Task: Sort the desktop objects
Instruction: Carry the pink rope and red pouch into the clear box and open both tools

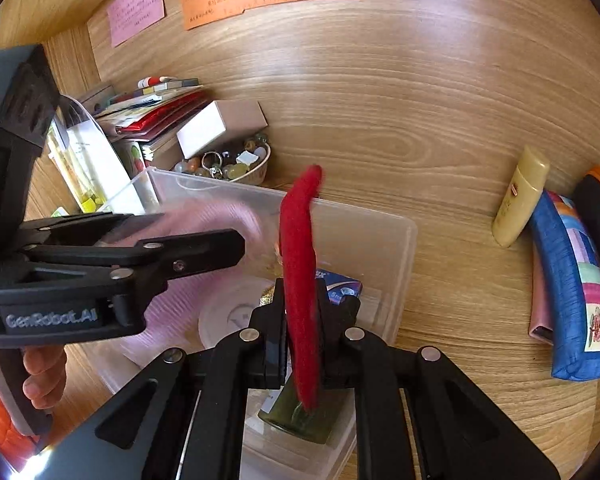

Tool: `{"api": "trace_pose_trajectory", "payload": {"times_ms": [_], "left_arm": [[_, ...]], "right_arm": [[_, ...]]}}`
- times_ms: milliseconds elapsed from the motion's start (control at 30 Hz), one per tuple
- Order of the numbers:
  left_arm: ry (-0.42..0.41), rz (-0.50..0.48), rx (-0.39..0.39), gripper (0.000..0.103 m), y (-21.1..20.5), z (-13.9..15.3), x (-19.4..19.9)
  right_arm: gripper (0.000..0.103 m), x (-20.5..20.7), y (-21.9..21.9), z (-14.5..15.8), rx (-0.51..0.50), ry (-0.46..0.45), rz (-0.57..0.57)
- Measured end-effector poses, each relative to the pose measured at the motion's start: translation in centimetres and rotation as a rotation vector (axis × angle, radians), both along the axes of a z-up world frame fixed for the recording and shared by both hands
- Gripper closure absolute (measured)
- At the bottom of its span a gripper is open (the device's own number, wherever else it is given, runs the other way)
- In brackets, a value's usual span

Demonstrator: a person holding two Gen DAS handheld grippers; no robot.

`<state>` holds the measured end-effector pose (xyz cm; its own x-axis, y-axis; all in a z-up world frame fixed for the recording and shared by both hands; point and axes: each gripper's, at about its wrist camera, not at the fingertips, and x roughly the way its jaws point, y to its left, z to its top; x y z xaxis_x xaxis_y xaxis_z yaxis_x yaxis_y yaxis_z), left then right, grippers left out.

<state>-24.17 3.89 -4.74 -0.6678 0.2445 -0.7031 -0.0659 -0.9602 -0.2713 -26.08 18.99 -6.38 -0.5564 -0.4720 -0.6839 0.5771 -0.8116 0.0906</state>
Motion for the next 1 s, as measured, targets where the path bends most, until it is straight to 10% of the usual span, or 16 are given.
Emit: {"api": "trace_pose_trajectory", "payload": {"times_ms": [333, 800, 1000], "left_arm": [[0.061, 0.03, -0.037, 0.043, 0.1, 1.0, 1.0], [0.146, 0.103, -0.082, 0.029, -1.1, 3.1, 2.8], [0.196, 0.159, -0.105, 0.017, -1.7, 4.5, 4.3]], "right_arm": [[0.087, 0.2, -0.5, 0.1, 0.016, 0.03, -0.017], [0.027, 1.9, 0.4, 2.4, -0.035, 0.132, -0.042], [0.021, 3.7, 0.5, 4.5, -0.044, 0.196, -0.038]]}}
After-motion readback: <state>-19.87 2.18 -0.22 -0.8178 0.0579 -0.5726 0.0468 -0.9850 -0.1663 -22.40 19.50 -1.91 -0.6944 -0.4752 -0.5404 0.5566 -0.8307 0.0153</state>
